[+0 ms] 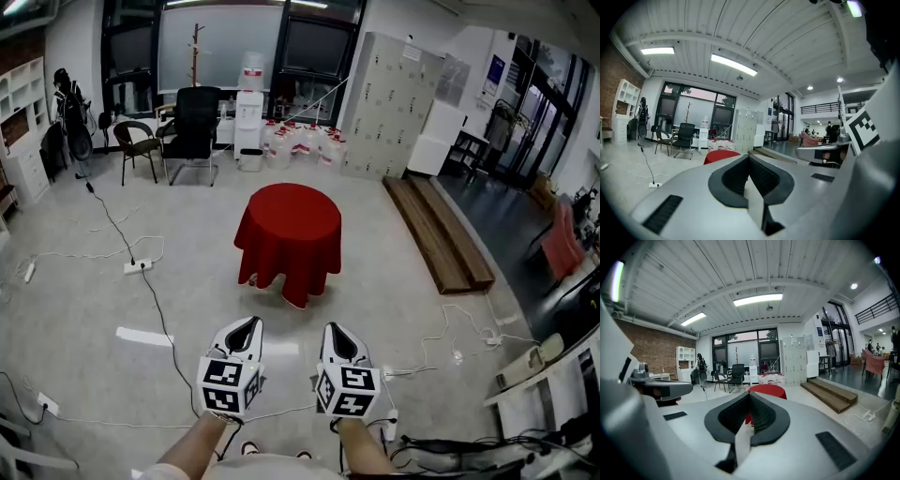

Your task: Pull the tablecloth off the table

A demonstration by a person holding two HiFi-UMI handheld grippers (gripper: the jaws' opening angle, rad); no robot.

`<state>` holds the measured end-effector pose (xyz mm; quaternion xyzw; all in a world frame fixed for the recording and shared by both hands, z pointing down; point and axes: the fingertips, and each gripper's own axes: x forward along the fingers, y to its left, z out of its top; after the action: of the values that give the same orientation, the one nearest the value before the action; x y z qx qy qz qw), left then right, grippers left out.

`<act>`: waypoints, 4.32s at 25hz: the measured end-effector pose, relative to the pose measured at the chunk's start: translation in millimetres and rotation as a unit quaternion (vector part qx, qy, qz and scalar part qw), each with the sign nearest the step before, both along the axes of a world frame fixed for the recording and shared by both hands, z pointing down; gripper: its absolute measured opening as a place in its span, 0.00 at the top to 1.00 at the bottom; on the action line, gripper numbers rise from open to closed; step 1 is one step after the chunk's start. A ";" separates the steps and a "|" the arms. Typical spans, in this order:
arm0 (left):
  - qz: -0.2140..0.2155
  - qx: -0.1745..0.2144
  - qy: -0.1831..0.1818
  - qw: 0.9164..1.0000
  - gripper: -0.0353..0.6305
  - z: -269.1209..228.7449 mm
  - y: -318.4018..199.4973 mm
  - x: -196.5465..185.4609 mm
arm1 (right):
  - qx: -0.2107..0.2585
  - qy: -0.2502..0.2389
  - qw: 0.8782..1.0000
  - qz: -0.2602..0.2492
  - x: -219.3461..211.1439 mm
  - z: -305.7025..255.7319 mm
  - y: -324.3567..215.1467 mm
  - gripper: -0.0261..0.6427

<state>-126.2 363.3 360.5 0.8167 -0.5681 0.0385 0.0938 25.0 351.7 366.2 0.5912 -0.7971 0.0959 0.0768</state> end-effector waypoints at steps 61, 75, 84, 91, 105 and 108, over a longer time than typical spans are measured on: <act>-0.050 -0.054 -0.014 0.997 0.92 41.8 -255.7 1.8 | -0.067 -0.043 0.997 0.014 48.7 57.9 -272.6 0.92; -0.053 -0.069 -0.027 0.996 0.92 54.4 -281.3 22.3 | -0.089 -0.054 0.994 0.015 74.1 78.9 -297.7 0.92; -0.053 -0.068 -0.032 0.996 0.92 53.9 -290.8 24.2 | -0.090 -0.050 0.995 0.007 72.8 79.4 -306.3 0.92; -0.055 -0.054 -0.033 0.997 0.92 45.8 -317.4 10.6 | -0.077 -0.046 0.996 0.012 65.9 69.2 -332.1 0.92; -0.072 -0.038 -0.003 0.997 0.92 42.1 -413.5 -40.1 | -0.070 -0.035 0.996 0.033 44.8 67.9 -408.0 0.92; -0.066 -0.040 0.000 0.997 0.92 41.3 -436.5 -44.5 | -0.073 -0.033 0.996 0.037 40.6 66.7 -428.9 0.92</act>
<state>-170.7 -73.2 401.8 0.7728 -0.6190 0.0551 0.1285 65.6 -77.2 433.0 0.6100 -0.7674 0.1760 0.0895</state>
